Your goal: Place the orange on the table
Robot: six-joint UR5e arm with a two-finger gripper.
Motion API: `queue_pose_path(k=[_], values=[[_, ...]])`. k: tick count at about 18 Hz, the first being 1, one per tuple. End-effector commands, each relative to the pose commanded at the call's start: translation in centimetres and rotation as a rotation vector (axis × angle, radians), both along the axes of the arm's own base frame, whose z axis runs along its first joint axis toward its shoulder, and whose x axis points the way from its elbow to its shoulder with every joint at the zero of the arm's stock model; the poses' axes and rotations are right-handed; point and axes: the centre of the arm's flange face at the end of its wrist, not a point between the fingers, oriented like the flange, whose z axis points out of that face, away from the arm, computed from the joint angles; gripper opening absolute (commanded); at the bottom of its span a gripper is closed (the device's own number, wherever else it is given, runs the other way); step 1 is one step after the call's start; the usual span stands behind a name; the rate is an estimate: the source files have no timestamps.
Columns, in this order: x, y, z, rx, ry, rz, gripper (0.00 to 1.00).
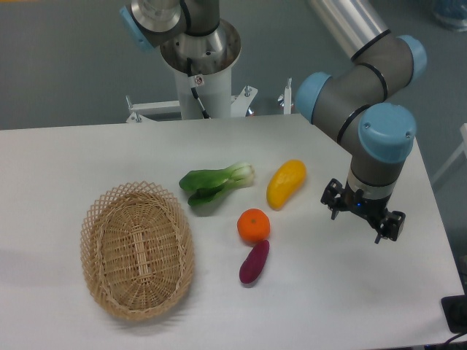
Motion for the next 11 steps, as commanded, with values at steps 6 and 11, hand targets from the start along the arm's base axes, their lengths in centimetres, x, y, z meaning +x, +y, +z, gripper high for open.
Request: queue_pose_path(k=[6, 11], values=[[0.08, 0.07, -0.08, 0.002, 0.003, 0.0, 1.0], [0.11, 0.06, -0.15, 0.001, 0.001, 0.0, 1.0]])
